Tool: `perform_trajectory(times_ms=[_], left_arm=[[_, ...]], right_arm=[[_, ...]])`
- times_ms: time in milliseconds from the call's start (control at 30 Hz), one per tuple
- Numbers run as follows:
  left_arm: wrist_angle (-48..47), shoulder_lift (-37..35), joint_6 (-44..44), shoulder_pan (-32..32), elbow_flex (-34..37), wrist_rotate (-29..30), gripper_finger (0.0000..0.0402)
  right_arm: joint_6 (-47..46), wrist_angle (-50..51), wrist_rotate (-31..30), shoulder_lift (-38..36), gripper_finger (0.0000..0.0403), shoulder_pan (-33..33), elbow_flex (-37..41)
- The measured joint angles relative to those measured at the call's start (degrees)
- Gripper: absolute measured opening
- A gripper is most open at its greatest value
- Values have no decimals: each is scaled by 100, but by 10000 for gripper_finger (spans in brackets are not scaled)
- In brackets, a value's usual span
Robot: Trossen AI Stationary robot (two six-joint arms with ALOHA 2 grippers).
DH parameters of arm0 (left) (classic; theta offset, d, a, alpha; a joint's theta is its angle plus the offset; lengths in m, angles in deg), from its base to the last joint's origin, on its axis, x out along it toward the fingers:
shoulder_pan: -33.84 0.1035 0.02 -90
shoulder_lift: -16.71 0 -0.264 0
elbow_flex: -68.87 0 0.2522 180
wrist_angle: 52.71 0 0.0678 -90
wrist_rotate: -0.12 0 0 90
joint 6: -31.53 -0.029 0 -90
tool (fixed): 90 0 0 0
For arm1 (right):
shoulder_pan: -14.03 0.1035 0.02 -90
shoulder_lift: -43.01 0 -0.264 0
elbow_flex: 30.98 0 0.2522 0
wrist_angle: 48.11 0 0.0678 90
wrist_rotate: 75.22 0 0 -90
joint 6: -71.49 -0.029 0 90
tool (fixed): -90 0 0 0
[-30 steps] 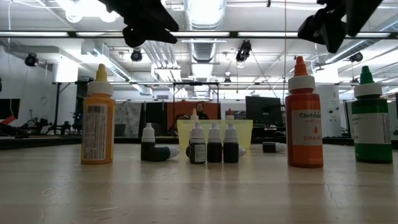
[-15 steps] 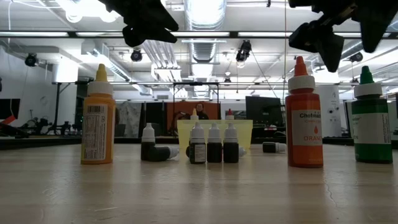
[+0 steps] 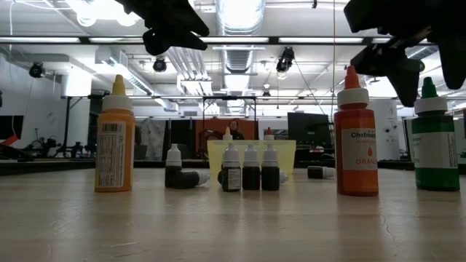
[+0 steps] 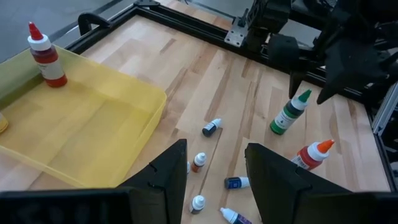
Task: Pick & Place food coloring
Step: Put the large green food coloring bottle into the yellow container
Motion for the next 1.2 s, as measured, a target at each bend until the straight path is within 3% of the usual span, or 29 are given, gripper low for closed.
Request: perform_trajectory(times_ms=[500,867,1200], left_arm=[[-13,1,184,0,0,-1,135],[-17,2,263,1,0,0,135],[-20,2,270,1,0,0,135]], right_arm=[[-117,-235,-22,-42,220,-2,402],[20,-235,-10,-54,186,-4,155],[43,-274,-16,-54,183,-4,200]])
